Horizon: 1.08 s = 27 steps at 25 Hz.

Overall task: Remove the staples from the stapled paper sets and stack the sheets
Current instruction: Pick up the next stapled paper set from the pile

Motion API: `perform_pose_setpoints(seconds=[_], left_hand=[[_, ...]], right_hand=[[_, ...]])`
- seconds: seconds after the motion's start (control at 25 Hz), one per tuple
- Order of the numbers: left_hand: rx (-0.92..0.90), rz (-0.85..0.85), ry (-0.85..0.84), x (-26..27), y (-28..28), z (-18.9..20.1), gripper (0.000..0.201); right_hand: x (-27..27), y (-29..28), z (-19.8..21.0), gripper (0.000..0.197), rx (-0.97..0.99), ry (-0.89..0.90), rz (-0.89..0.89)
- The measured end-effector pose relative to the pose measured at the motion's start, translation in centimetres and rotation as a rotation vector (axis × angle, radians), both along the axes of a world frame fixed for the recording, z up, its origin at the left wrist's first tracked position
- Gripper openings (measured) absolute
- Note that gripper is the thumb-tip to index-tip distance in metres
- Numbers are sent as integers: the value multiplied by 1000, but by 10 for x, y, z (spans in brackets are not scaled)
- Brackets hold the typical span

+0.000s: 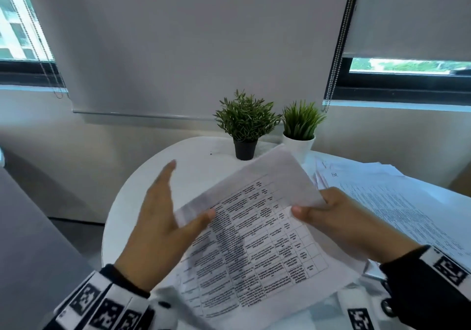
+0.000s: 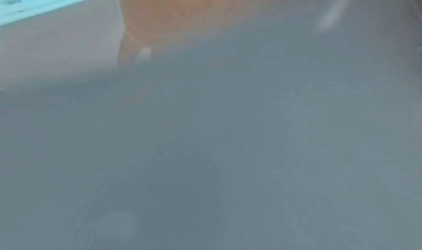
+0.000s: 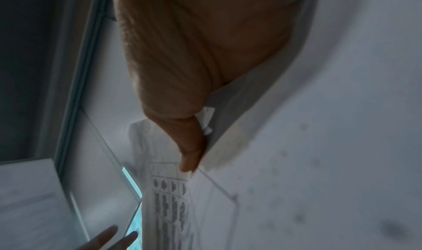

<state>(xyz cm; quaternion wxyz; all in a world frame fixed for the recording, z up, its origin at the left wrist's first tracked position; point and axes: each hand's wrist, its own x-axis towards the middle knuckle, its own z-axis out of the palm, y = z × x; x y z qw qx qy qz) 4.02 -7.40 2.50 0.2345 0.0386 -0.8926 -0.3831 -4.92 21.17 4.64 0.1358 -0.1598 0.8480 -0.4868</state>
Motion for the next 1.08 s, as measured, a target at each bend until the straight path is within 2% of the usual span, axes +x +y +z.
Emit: perform_pose_setpoints(seconds=[0.04, 0.16, 0.24, 0.32, 0.44, 0.56, 0.64, 0.72, 0.8, 0.88, 0.96, 1.08], left_hand=[[0, -62, -16, -4, 6, 8, 102], [67, -177, -57, -14, 12, 30, 97], [135, -298, -39, -19, 8, 41, 78], [185, -377, -2, -21, 1, 51, 55], [213, -313, -25, -23, -9, 54, 41], [304, -157, -37, -22, -12, 38, 19], [413, -30, -24, -11, -15, 24, 22], [497, 94, -24, 1, -25, 6, 24], [556, 205, -47, 12, -39, -12, 27], [642, 278, -62, 20, -49, -25, 25], [671, 325, -109, 26, -54, -32, 25], [696, 354, -132, 31, -52, -37, 18]], right_hand=[[-1, -5, 5, 49, 12, 6, 49], [-6, -15, 28, 35, 91, 116, 116], [-9, -21, 49, 34, 130, 191, 179], [-9, -27, 70, 24, 177, 237, 243], [-9, -43, 93, 22, 301, 296, 334], [-26, -59, 99, 30, 366, 337, 342], [-58, -64, 88, 35, 346, 388, 282], [-96, -67, 67, 28, 362, 369, 185], [-129, -68, 37, 31, 662, 371, 139], [-146, -69, 3, 55, 926, 280, 139], [-157, -71, -25, 71, 1033, 287, 114], [-172, -87, -49, 75, 1118, 440, 147]])
